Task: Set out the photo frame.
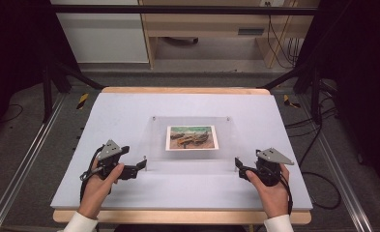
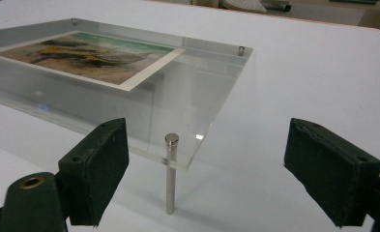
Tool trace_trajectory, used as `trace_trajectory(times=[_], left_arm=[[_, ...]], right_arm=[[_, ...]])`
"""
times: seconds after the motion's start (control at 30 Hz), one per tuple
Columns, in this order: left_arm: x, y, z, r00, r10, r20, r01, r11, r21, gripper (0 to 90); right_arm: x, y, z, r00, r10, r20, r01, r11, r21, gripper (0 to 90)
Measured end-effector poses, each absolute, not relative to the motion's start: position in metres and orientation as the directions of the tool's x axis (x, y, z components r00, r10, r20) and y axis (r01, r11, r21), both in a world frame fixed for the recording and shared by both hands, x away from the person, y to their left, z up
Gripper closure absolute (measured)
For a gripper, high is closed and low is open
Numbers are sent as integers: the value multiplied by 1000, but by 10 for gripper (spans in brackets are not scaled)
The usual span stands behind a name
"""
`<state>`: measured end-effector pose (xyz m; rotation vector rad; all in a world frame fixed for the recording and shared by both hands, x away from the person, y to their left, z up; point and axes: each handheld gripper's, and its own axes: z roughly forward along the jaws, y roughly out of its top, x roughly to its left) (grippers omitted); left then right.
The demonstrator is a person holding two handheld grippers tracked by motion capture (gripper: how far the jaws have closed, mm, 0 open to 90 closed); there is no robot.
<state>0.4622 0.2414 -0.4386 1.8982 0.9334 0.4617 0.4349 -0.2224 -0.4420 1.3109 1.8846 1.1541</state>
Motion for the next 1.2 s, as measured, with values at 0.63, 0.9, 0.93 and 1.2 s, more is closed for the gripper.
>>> trace_trajectory(times=[0.63,0.9,0.93,1.2], left_arm=[[504,219,-410,672,740,-35,459,-379,804,65],[511,219,-428,635,767,-93,543,-357,760,75],[511,218,-430,629,771,-101,551,-350,758,75],[512,219,-439,601,771,-213,606,-266,749,87]], right_arm=[[480,-202,-414,-462,887,-16,482,267,835,150],[502,-209,-420,-495,863,102,567,232,791,168],[503,-211,-420,-498,861,100,568,236,789,176],[507,-213,-429,-508,840,192,607,192,771,178]])
